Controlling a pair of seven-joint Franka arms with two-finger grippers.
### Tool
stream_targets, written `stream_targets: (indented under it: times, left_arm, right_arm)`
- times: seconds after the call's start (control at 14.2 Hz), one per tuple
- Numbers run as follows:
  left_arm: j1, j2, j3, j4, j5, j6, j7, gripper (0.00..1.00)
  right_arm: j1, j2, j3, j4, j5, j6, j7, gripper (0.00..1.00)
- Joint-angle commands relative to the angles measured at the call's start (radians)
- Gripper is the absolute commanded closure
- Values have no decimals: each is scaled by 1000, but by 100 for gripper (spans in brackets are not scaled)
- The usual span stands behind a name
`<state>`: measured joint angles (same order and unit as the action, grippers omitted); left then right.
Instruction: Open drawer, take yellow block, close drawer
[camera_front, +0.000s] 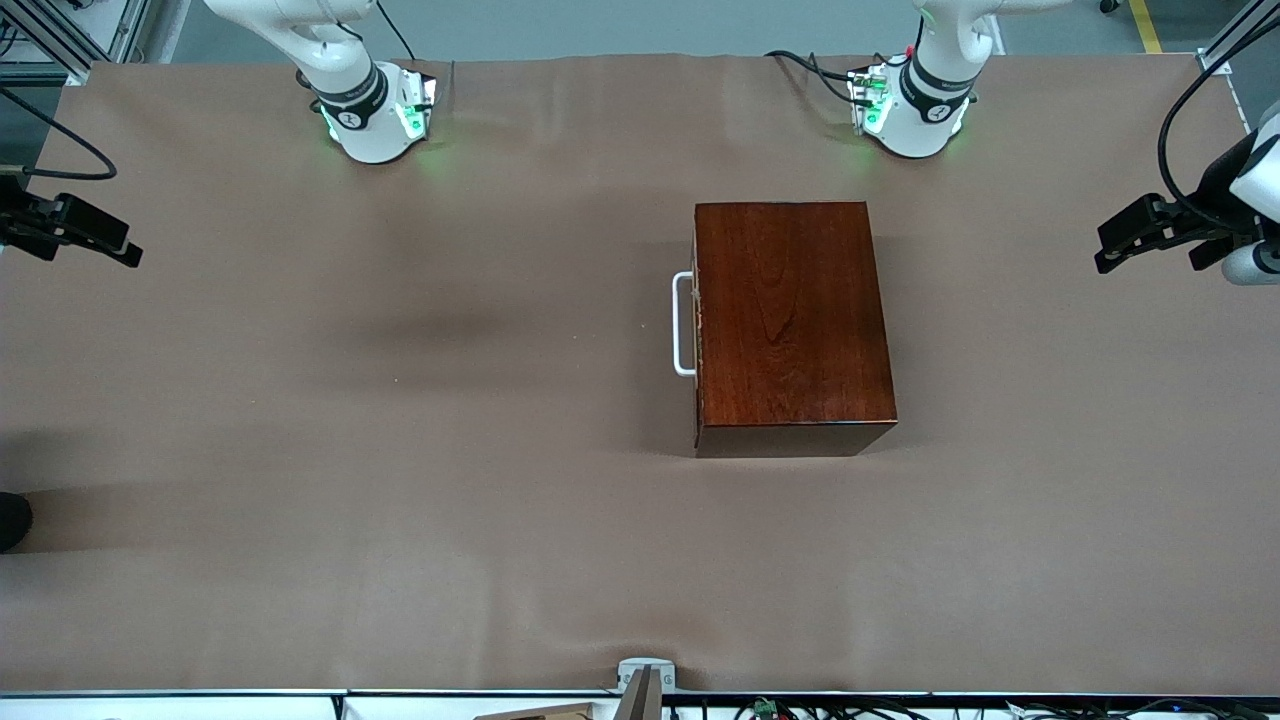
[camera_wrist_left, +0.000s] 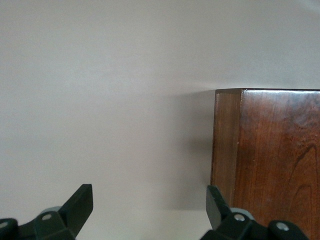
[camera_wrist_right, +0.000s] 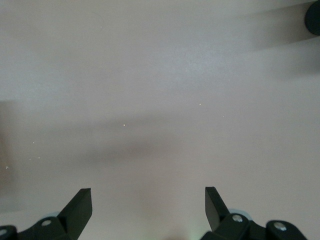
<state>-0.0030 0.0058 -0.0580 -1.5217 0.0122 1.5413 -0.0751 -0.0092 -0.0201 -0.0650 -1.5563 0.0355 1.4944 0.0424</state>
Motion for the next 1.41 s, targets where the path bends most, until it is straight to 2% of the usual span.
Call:
stream_targets:
  times: [0.0,0.99,1.34]
  left_arm:
    - [-3,-4,1,-8,-21,2,-6,0]
    - [-12,2,-5,5,-20,-6,-9,0]
    - [-25,46,-144,28,-29,0,-98,0]
  right_arm:
    - [-8,-11,5,-2,1,-5,11,0]
    - [-9,-9,5,-2,0,-2,11,0]
    - [-8,-7,5,-2,0,-2,11,0]
